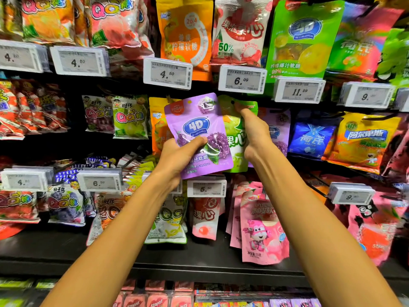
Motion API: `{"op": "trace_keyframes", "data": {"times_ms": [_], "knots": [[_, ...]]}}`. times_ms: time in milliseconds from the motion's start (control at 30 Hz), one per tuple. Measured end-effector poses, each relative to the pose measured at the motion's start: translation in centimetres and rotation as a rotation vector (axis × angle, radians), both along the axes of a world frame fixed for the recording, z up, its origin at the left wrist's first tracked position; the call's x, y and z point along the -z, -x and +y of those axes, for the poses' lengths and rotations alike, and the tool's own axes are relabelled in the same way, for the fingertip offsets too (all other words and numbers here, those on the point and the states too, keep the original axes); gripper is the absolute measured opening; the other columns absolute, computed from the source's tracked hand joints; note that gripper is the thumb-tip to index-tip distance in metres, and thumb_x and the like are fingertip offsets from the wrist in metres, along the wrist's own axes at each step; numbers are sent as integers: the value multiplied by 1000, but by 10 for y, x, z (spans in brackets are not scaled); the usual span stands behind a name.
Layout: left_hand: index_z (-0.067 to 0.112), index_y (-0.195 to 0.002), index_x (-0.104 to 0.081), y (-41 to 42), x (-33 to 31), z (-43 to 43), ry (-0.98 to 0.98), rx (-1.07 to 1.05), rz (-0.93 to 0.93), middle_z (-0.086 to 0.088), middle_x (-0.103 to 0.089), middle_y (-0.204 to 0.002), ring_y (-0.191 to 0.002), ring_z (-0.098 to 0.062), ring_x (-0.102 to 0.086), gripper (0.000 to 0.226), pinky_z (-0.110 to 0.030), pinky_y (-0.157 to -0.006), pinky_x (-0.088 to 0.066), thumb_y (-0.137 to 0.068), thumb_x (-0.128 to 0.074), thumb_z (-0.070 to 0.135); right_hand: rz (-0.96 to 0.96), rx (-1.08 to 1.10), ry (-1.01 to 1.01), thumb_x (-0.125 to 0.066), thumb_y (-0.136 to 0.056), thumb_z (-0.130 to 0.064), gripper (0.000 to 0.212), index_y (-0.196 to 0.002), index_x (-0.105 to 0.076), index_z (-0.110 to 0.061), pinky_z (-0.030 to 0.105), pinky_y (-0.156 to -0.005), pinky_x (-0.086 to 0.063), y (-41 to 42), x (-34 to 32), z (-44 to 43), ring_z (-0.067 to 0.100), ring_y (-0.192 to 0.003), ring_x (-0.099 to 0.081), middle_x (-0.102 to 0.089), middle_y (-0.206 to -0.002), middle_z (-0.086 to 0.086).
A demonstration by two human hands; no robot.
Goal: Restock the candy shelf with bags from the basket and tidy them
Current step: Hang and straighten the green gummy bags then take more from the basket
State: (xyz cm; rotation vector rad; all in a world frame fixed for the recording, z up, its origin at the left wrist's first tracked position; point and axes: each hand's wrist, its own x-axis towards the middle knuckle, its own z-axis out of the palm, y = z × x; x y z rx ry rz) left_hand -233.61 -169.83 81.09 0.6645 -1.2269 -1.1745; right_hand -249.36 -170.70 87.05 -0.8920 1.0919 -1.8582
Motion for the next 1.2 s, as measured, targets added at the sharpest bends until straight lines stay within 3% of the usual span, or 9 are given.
{"op": "trace_keyframes", "data": {"times_ms": [200,433,667,767,900,1000,1067,1133,1200], "knots": [[16,-85,-72,5,0,2,-21,-36,-2,2,-77,-83,-74,-12,-74,6,-25,-66,-60,-80,-75,14,79,102,32,-67,-80,-16,10,-72,-63,-13,35,-63,-47,-2,-6,0,22,-71,-57,-62,-78,12],[15,-88,-71,6,-1,4,-23,-77,-40,2,-77,-81,-72,-12,-74,10,-23,-59,-57,-79,-76,14,174,142,110,-69,-82,-17,14,-69,-62,-15,27,-54,-41,-1,1,4,16,-61,-50,-57,-69,7],[16,-81,-69,10,-12,7,-22,-142,-102,10,-73,-66,-57,-2,-69,6,-15,-47,-50,-78,-74,12,128,143,161,-70,-82,-7,17,-67,-65,-12,20,-48,-44,-5,-5,10,12,-50,-54,-62,-60,3],[16,-84,-71,9,-17,6,-11,-126,-42,7,-75,-70,-60,-5,-70,12,-20,-51,-53,-76,-76,9,125,160,174,-72,-80,-8,20,-61,-66,-13,23,-51,-44,-4,-6,9,16,-54,-55,-62,-60,5],[15,-83,-71,10,-24,4,-15,-49,-50,5,-74,-66,-57,-5,-68,11,-19,-52,-52,-76,-77,9,42,95,131,-74,-76,-7,18,-61,-65,-10,20,-45,-44,-2,-7,6,14,-44,-56,-63,-51,3],[14,-77,-70,14,-24,3,-64,-32,-29,5,-72,-61,-52,-6,-67,8,-18,-47,-50,-76,-77,10,-42,-21,73,-75,-75,-8,8,-79,-69,-5,29,-57,-54,1,-8,4,20,-55,-63,-69,-65,10],[13,-76,-70,17,-21,1,-100,-37,-9,3,-73,-62,-52,-9,-68,8,-18,-46,-51,-75,-77,11,-38,-51,70,-75,-74,-8,8,-77,-69,-5,37,-66,-54,3,-7,4,24,-65,-64,-70,-74,15],[13,-77,-70,20,-17,0,-111,-35,8,1,-74,-66,-56,-11,-69,9,-21,-50,-53,-74,-78,13,5,-21,94,-77,-72,-9,8,-71,-69,-9,36,-67,-53,5,-6,3,24,-68,-64,-70,-75,14],[12,-81,-71,22,-15,-1,-102,-24,50,0,-75,-68,-58,-12,-70,10,-23,-52,-53,-75,-79,12,16,-17,136,-79,-72,-9,11,-82,-74,-8,34,-67,-56,6,-7,3,22,-68,-66,-74,-78,11]]}}
